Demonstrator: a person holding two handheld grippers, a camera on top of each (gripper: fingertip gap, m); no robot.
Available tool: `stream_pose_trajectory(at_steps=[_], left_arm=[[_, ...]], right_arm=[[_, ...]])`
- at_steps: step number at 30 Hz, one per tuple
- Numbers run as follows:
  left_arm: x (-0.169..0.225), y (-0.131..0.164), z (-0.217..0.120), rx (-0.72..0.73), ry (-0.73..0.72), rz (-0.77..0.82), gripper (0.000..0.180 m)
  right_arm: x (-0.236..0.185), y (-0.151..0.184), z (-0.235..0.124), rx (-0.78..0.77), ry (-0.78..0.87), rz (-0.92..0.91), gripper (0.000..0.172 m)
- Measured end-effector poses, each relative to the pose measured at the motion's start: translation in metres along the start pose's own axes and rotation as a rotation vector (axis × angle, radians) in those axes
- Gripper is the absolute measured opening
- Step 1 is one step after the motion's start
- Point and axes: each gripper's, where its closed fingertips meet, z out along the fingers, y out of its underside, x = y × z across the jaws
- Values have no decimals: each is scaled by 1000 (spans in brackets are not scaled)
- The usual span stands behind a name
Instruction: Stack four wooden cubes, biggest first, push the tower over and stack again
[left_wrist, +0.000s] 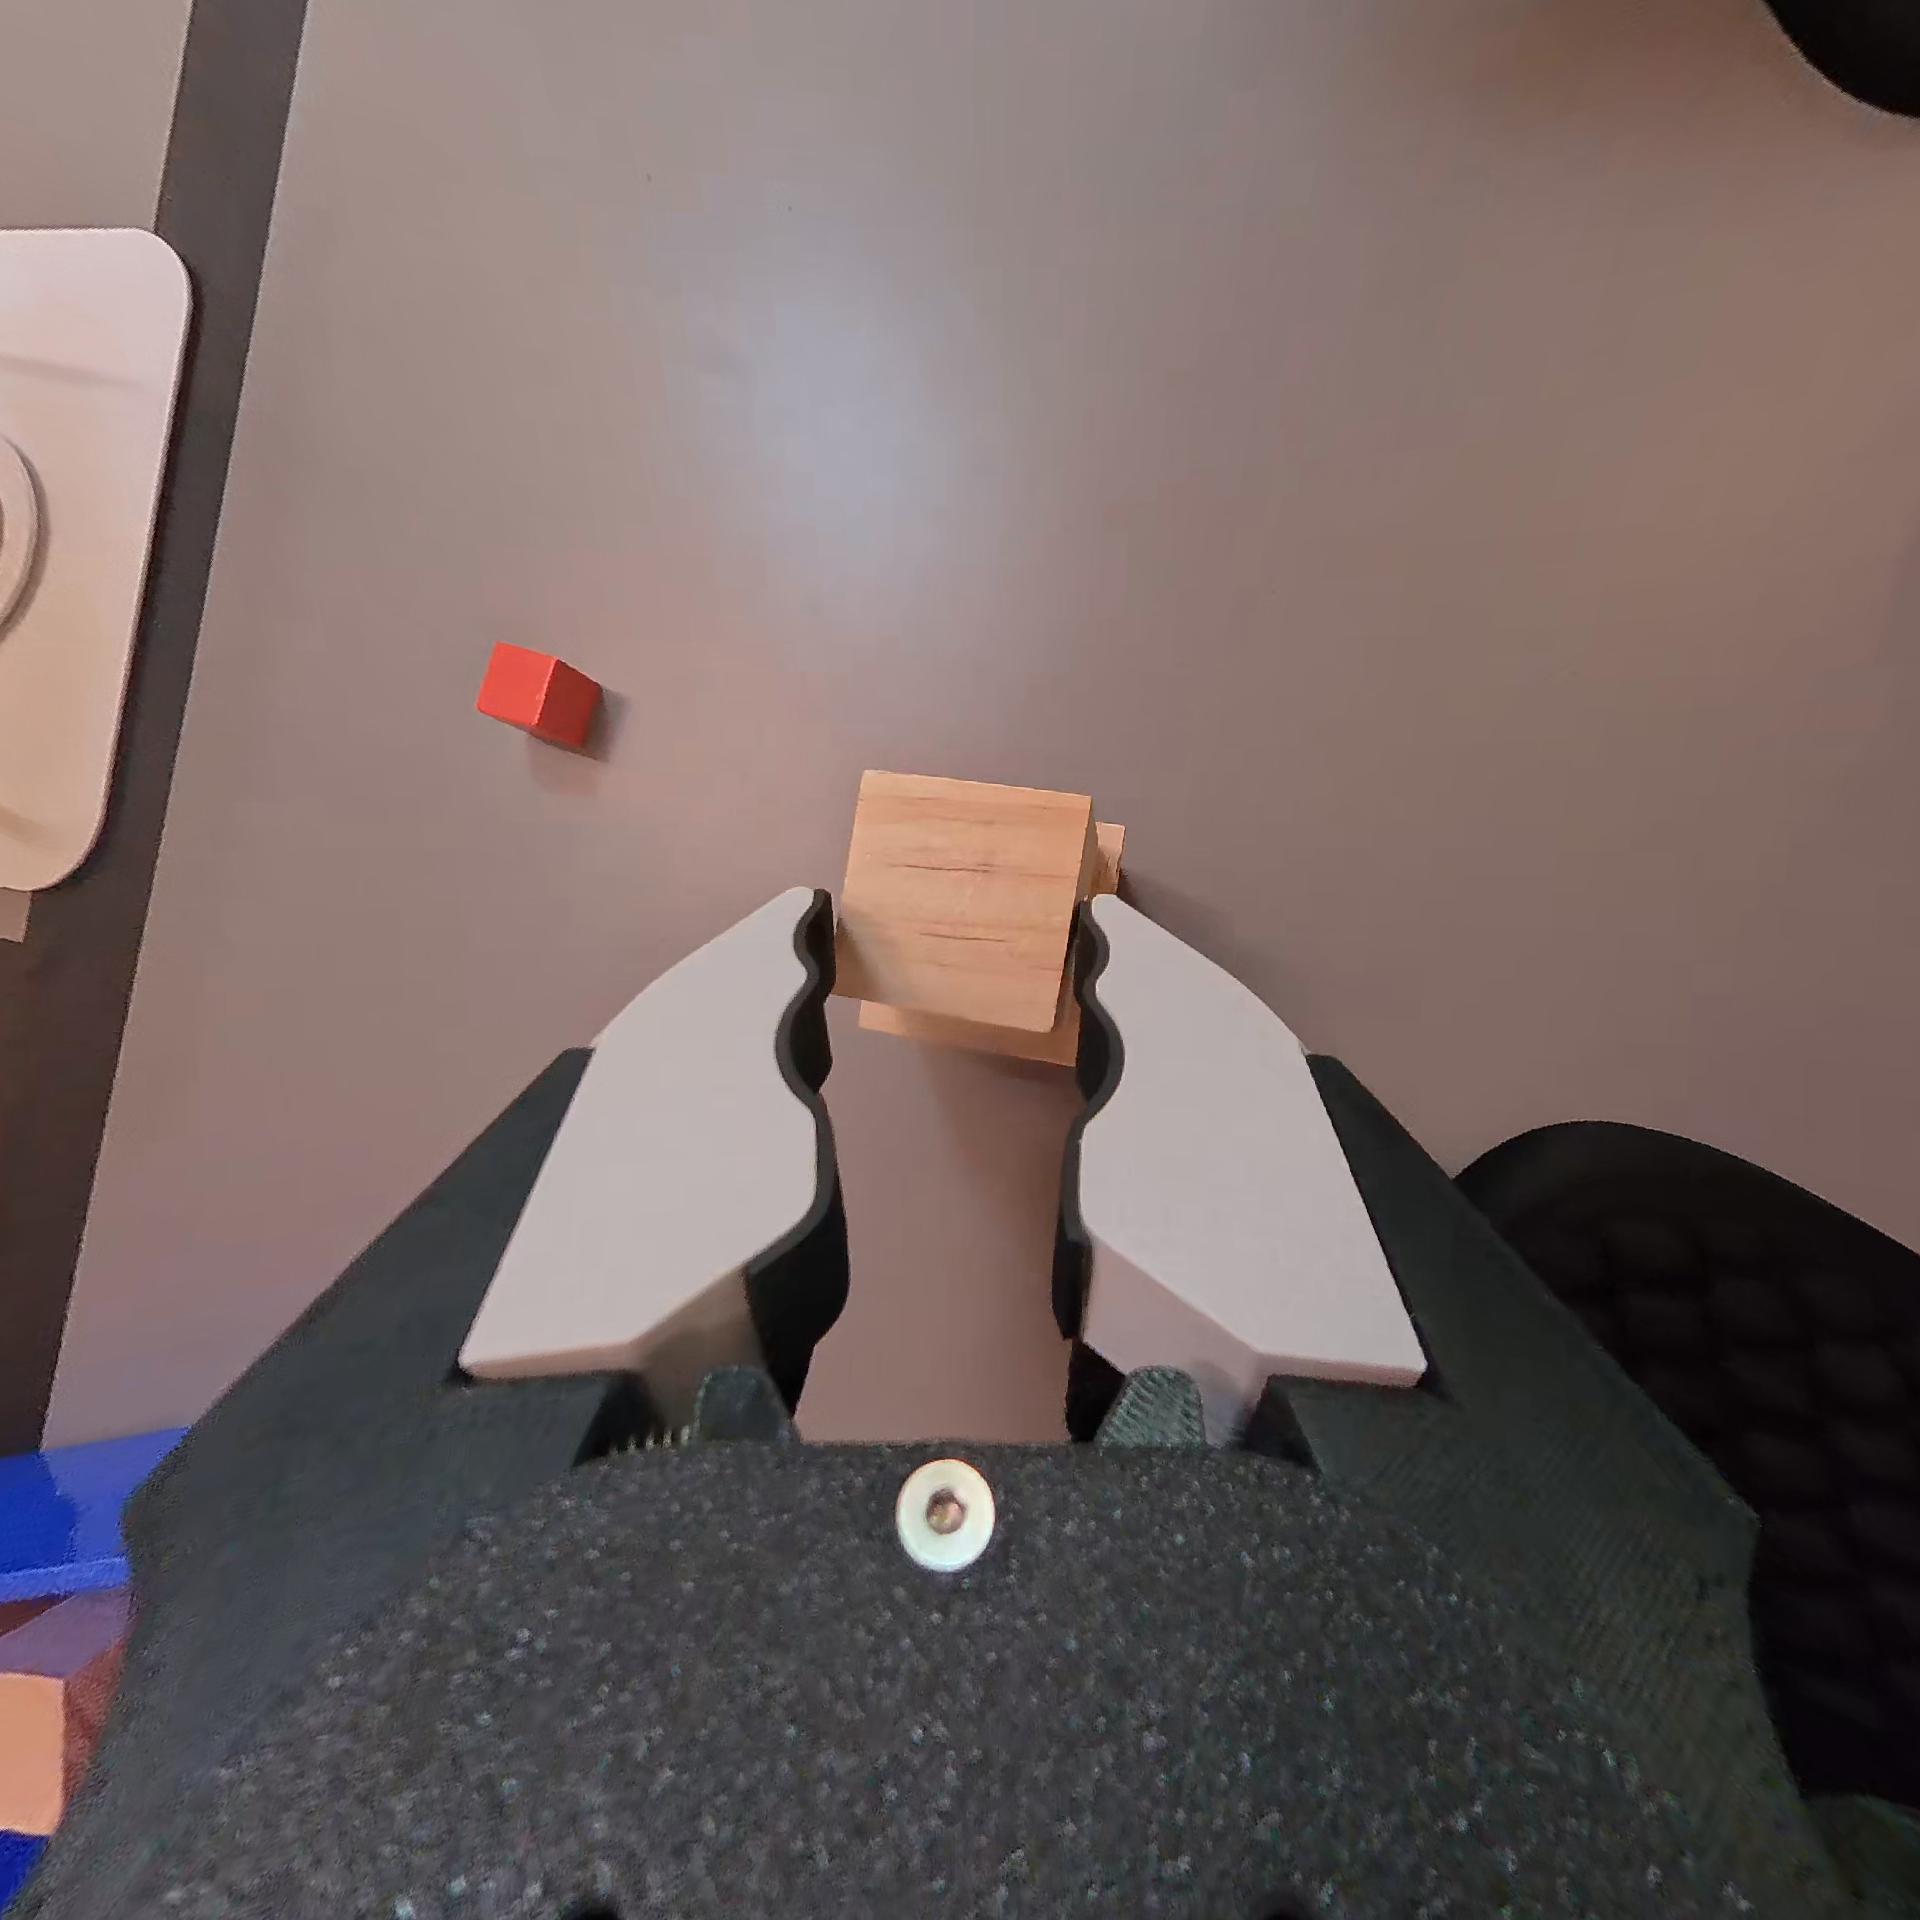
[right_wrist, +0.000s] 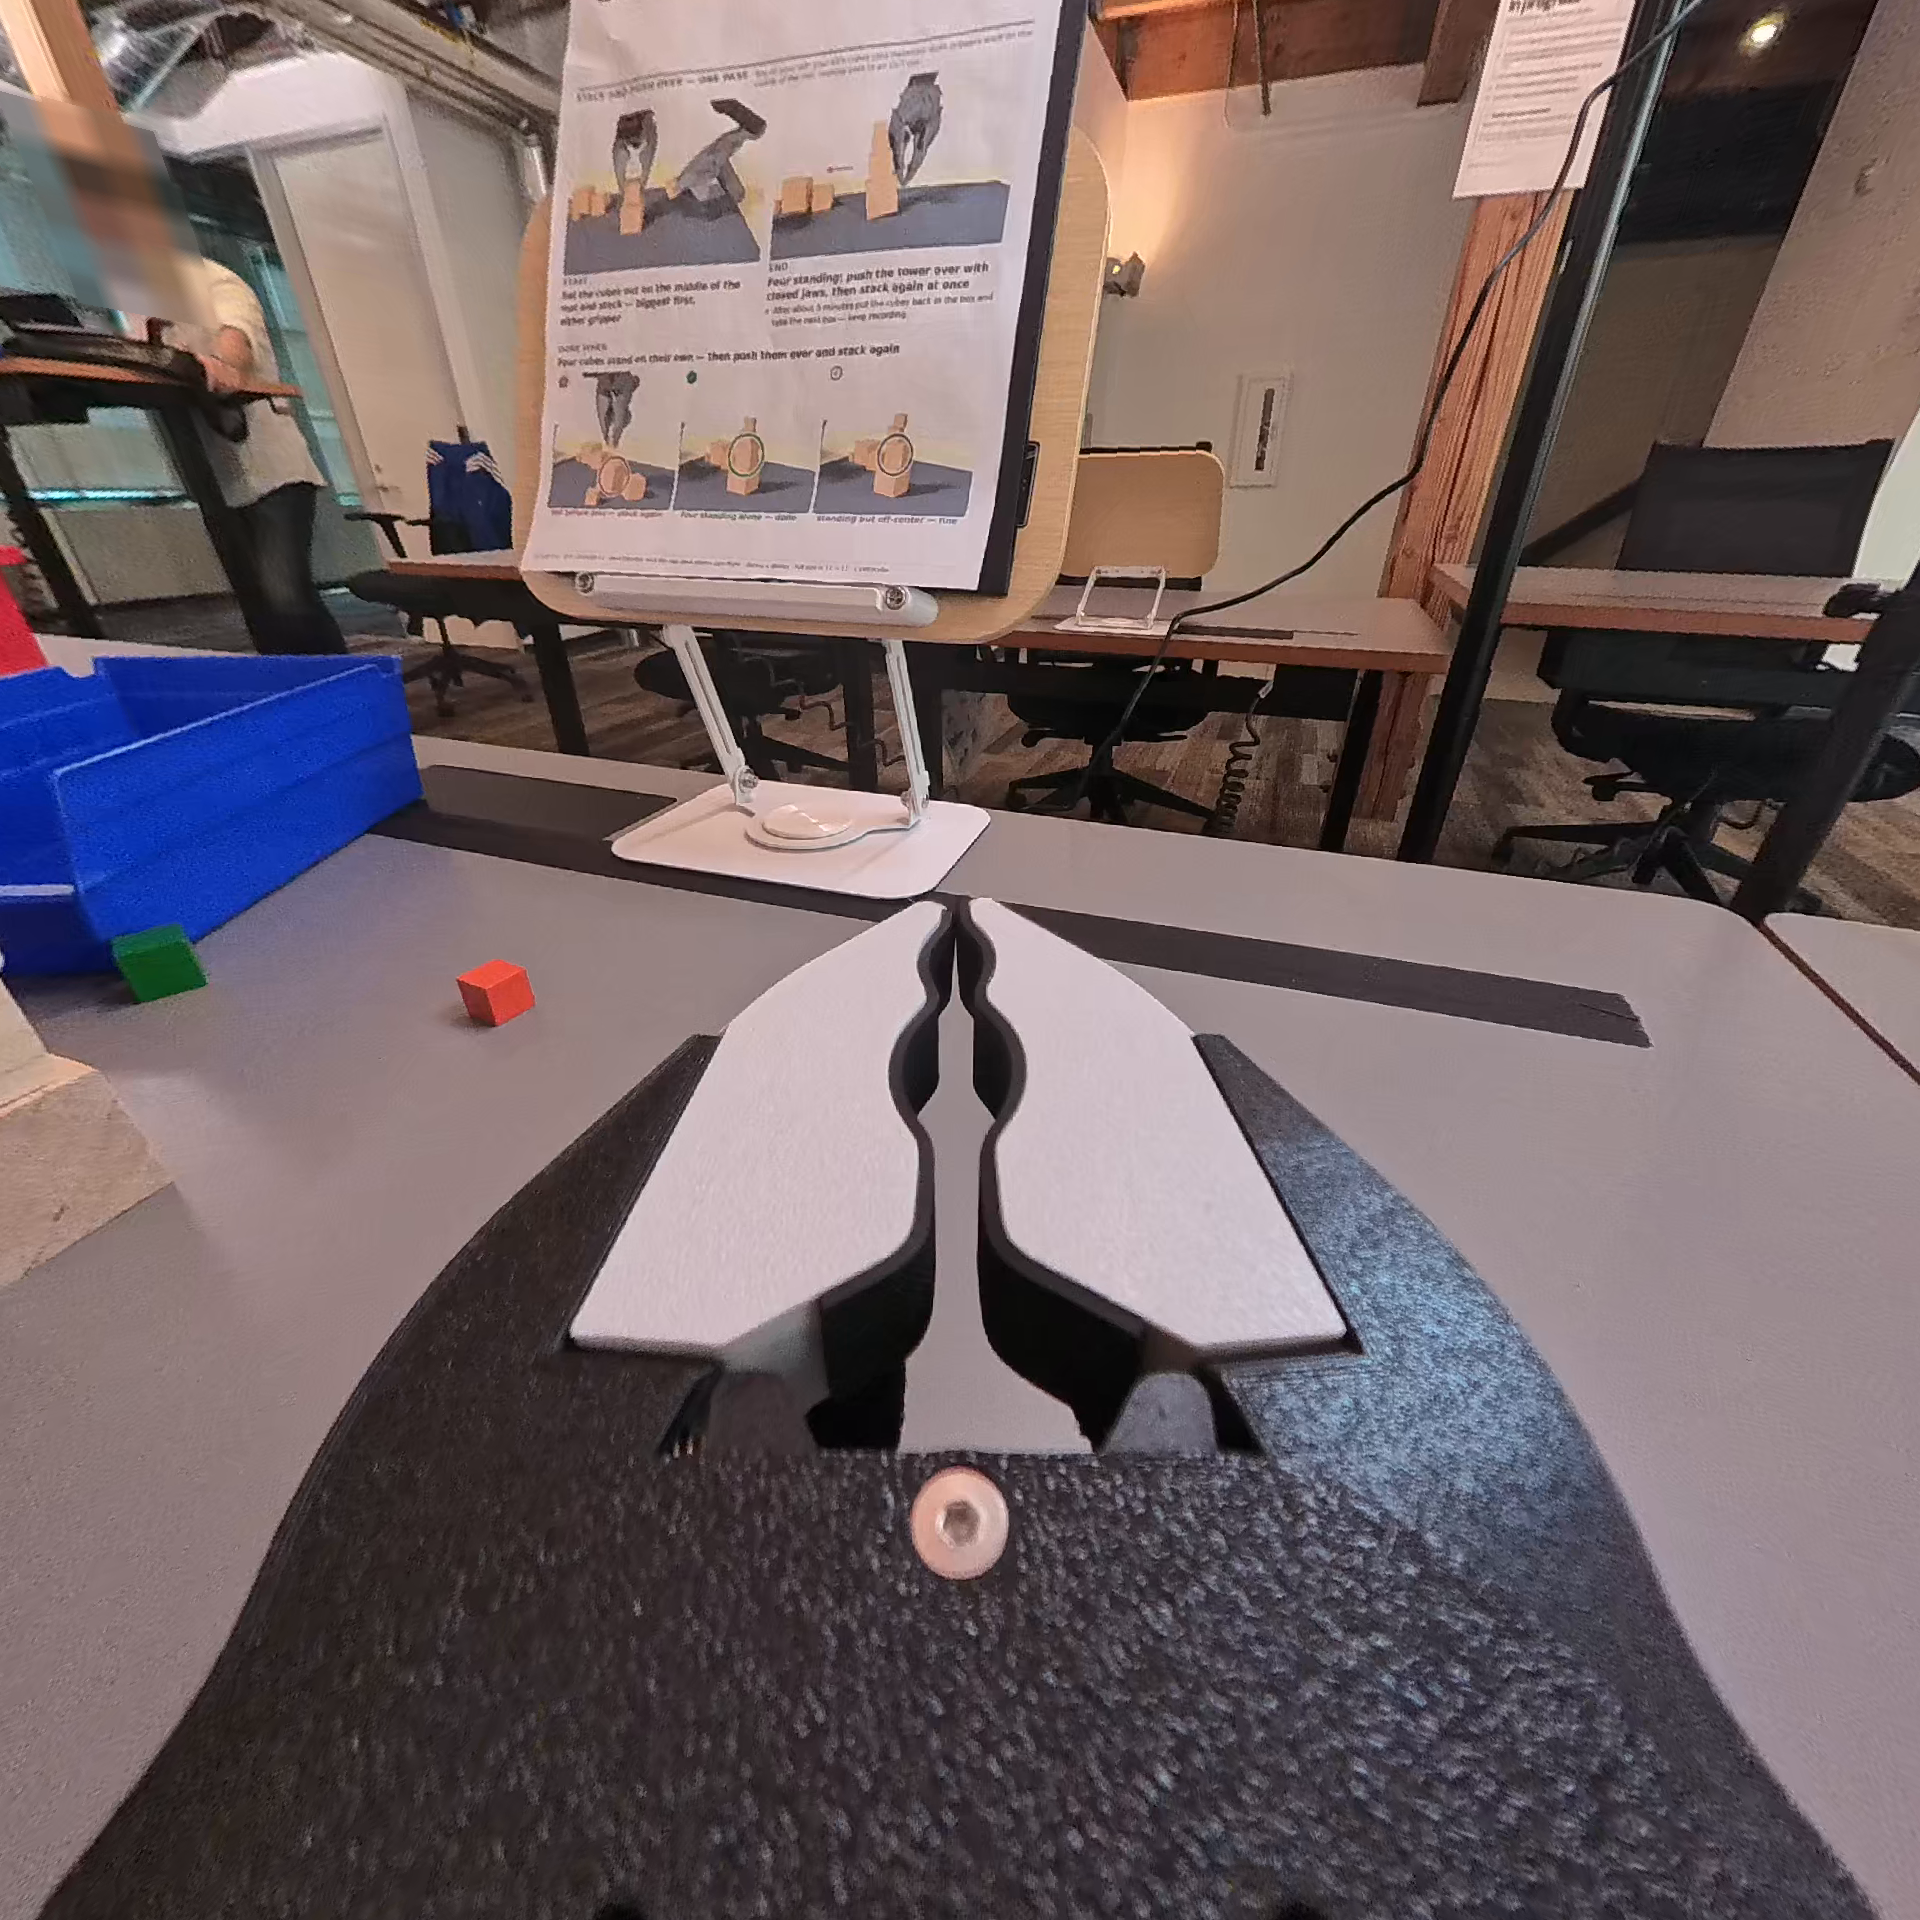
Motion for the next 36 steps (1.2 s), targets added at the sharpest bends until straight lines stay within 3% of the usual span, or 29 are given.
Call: stream_pose_trajectory(at_steps=[36], left_arm=[[1, -1, -5, 10, 0, 19, 42]], right_arm=[[-7, 9, 4, -48, -43, 8, 1]])
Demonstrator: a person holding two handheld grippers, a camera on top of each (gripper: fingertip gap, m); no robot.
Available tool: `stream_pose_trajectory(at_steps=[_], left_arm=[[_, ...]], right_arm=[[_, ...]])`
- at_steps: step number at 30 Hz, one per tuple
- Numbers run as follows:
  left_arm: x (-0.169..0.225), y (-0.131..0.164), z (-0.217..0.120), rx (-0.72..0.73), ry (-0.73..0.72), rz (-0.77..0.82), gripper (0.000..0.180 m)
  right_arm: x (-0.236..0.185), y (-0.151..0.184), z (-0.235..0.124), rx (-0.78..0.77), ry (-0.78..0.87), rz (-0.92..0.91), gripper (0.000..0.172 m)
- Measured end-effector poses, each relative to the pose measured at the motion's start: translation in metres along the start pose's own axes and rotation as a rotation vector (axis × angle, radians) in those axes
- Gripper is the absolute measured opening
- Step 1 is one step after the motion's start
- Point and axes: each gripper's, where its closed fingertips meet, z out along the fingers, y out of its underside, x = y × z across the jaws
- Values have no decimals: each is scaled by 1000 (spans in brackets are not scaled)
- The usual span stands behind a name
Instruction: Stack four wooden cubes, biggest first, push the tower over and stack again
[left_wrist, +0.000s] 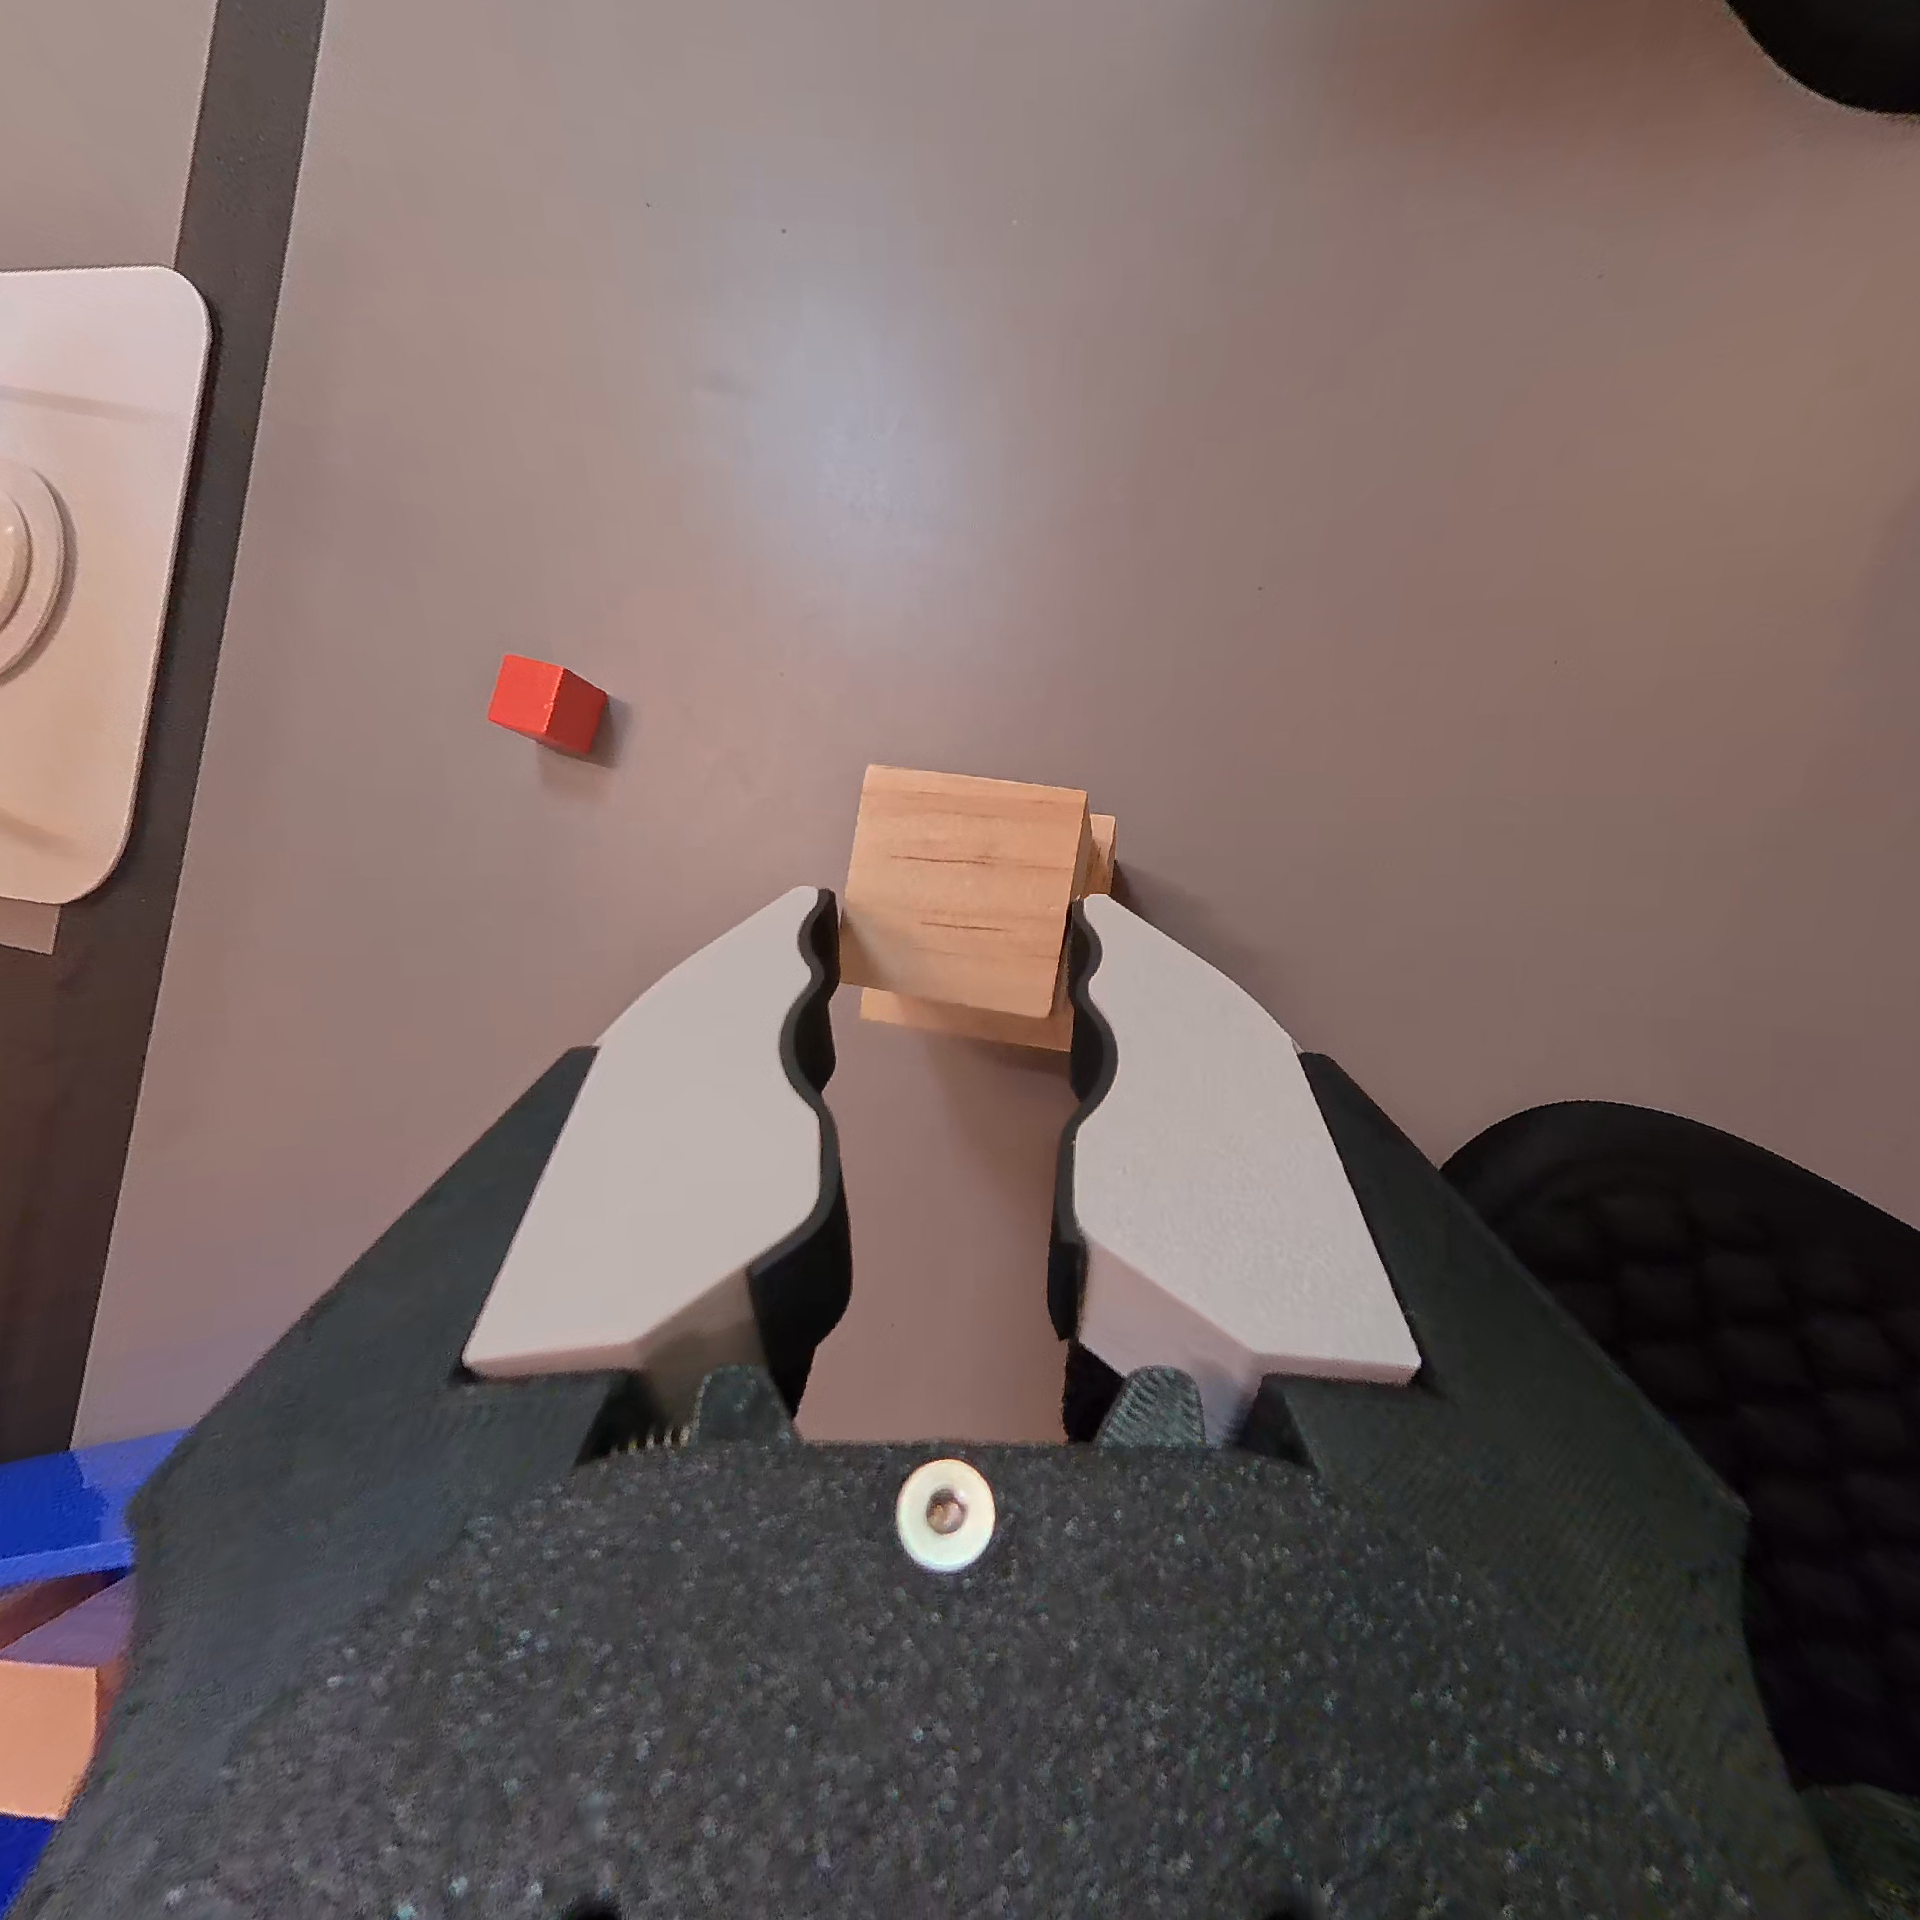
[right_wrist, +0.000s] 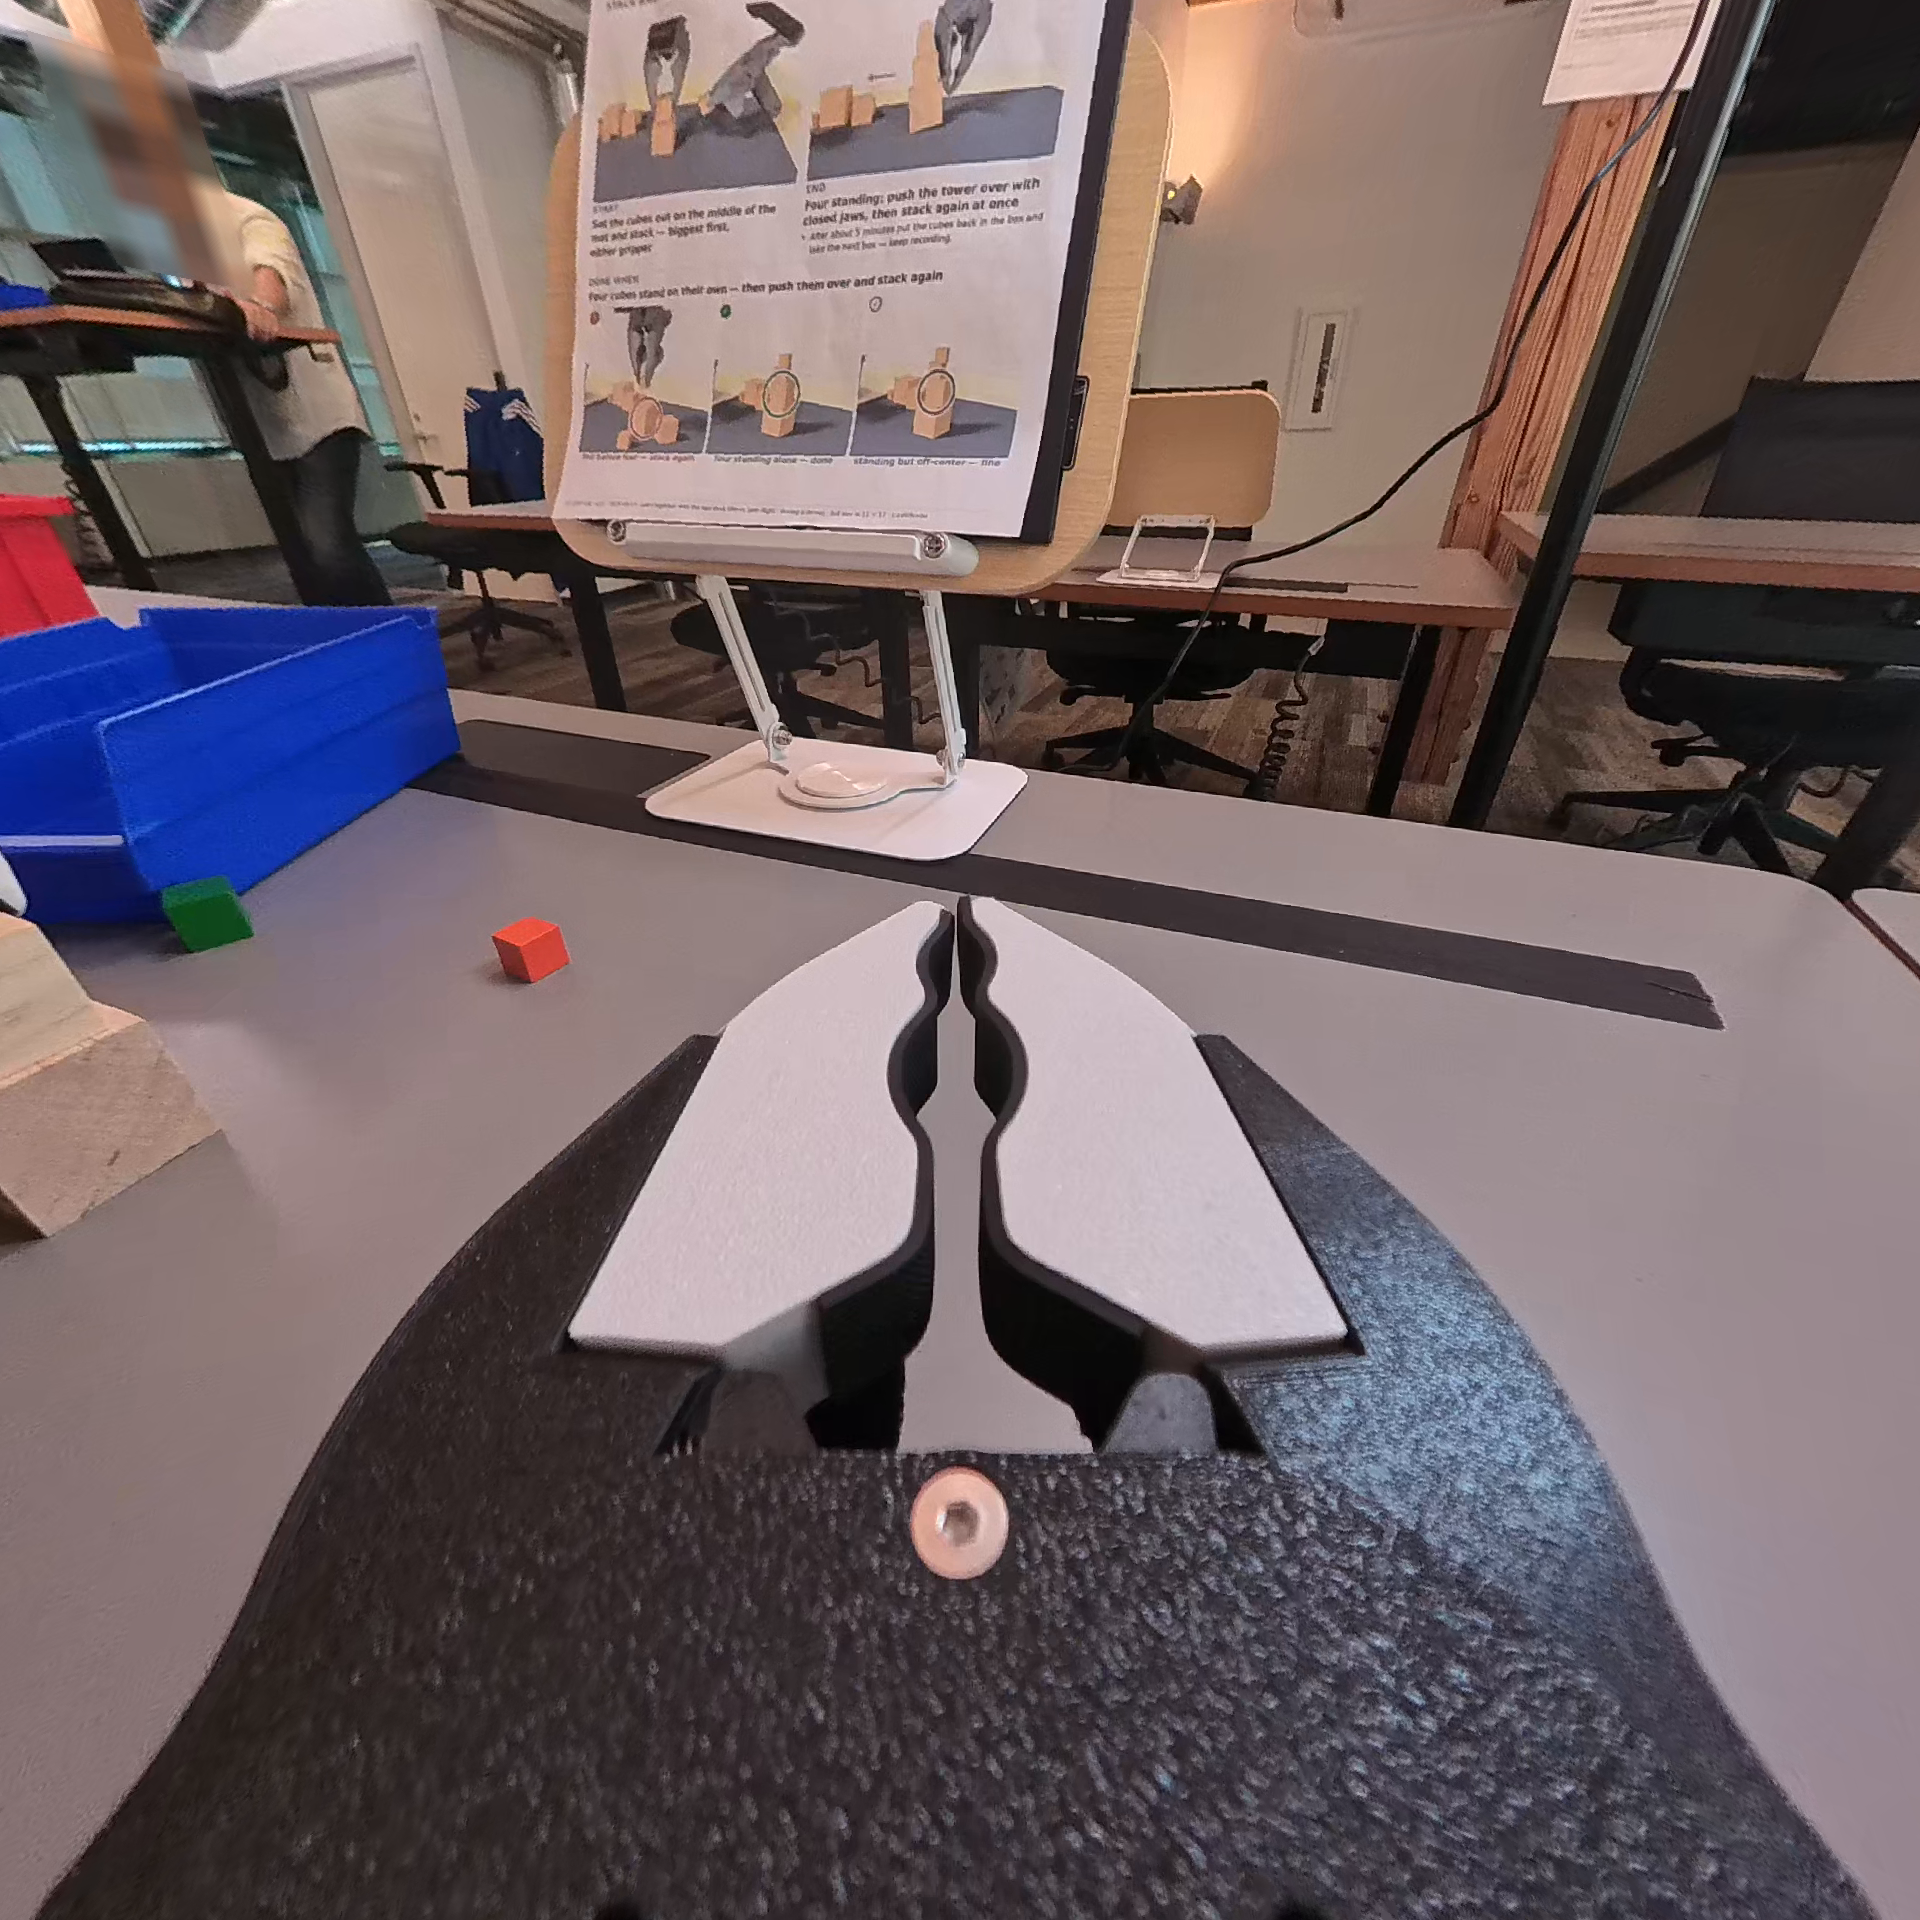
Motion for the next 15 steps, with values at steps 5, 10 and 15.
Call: stream_pose_trajectory(at_steps=[5, 10, 15], left_arm=[[-1, 0, 0, -2, -3, 4, 42], [-2, -1, -2, 3, -17, 6, 44], [-17, -11, -29, 119, -65, -53, 49]], right_arm=[[0, 0, 0, -2, -2, 0, 1], [-1, 0, 0, 0, -3, -1, 1], [-1, 0, -1, -4, -6, 10, 1]])
